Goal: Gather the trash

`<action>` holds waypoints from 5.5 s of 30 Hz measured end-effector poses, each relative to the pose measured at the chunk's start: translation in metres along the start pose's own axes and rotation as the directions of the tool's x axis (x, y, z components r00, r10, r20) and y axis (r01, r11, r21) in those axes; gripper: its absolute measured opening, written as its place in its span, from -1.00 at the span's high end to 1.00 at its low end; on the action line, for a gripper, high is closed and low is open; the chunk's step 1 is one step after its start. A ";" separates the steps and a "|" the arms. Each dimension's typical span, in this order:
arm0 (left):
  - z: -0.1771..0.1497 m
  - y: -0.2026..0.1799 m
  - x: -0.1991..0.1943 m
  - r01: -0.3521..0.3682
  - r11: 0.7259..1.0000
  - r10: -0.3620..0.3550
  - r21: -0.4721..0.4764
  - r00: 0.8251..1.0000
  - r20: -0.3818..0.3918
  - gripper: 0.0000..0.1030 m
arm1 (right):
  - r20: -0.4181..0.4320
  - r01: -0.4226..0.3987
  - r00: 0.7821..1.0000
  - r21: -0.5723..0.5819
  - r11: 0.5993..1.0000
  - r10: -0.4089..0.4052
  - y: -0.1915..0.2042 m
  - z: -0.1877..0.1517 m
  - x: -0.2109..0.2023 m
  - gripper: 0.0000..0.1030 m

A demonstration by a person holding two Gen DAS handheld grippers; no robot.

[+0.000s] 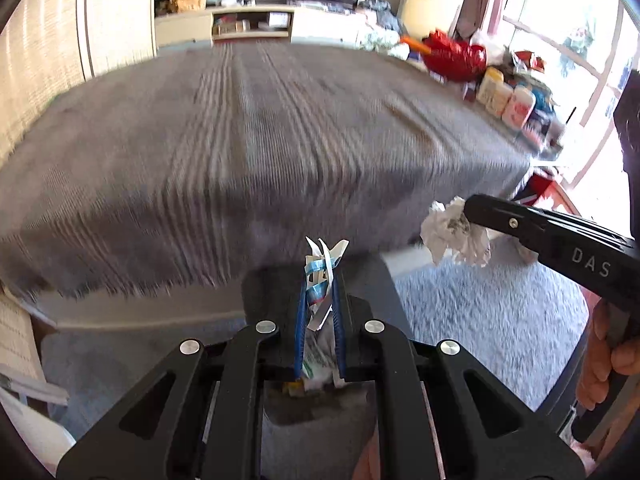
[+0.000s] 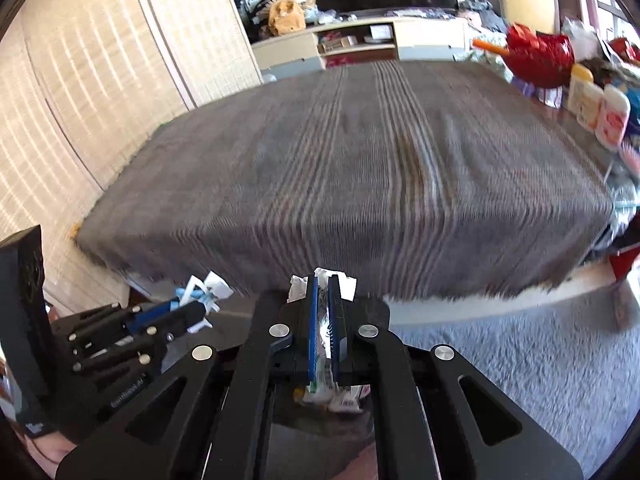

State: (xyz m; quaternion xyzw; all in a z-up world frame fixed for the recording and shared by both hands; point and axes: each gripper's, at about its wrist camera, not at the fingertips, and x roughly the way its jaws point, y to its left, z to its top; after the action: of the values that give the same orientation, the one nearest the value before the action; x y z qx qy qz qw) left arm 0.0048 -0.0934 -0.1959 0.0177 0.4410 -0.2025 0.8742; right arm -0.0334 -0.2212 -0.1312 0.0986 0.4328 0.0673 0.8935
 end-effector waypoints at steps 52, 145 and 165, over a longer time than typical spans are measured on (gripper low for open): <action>0.022 0.041 -0.137 -0.143 0.986 0.163 -0.090 0.942 0.295 -0.84 | 0.439 0.231 0.871 0.034 0.972 -0.222 0.002 0.014 -0.134 -0.94; 0.020 0.017 -0.267 -0.215 0.971 0.237 -0.106 0.786 0.572 -0.84 | 0.578 0.253 0.784 0.039 0.967 -0.229 0.027 0.016 -0.209 -0.94; 0.022 0.016 -0.267 -0.286 0.948 0.312 -0.138 0.755 0.577 -0.84 | 0.573 0.256 0.786 0.040 0.966 -0.232 0.025 0.014 -0.207 -0.94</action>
State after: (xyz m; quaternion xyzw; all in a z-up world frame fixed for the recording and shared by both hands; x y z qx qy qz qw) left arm -0.1139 0.0070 0.0232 0.0062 0.1418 -0.0466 0.9888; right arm -0.1506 -0.2408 0.0406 0.0396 0.1519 -0.0726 0.9849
